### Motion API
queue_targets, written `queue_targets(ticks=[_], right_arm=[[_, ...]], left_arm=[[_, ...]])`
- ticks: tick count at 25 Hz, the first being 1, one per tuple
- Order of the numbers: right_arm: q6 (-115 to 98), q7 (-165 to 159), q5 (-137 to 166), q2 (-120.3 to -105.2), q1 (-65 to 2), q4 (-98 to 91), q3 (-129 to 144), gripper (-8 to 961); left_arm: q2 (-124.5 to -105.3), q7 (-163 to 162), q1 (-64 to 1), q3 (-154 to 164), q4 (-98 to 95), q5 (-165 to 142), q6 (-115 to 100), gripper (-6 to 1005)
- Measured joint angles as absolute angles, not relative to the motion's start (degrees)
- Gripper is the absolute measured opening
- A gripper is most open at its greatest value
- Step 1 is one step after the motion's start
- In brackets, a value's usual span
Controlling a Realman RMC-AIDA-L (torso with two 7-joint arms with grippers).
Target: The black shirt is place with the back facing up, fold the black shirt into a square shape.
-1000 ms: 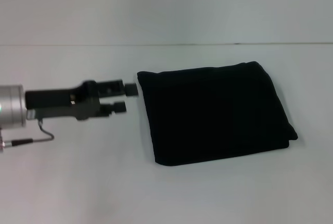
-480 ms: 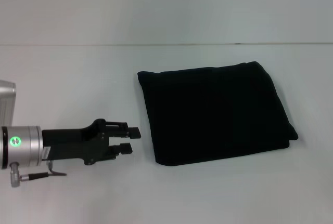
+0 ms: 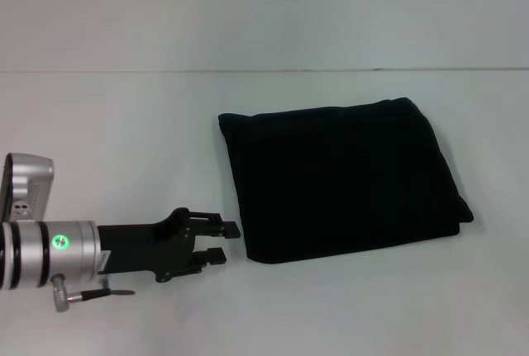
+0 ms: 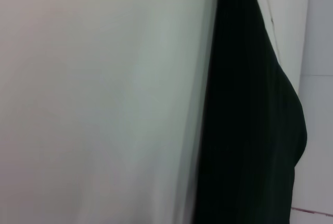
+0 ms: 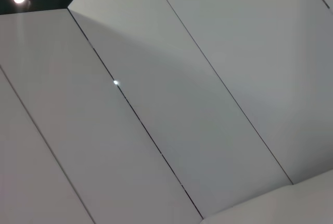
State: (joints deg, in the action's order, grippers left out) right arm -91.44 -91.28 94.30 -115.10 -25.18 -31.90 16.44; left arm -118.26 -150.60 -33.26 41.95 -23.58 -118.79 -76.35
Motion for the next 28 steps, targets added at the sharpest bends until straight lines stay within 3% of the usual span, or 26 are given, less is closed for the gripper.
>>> queue_targets(ticks=[11,28], right_arm=[[-91.23,-90.93,94.24,-114.9,-25.58,-31.9,16.46,881],[-91.14,-90.92,94.49,-114.87,-24.95,-31.2,16.43,882]], left_arm=[[-120.75,-150.58,-34.53,43.72,-21.68,-118.91,-71.7,505],[-122.83,-150.08,-35.56,43.52,-21.12,-118.39,-66.97,504]])
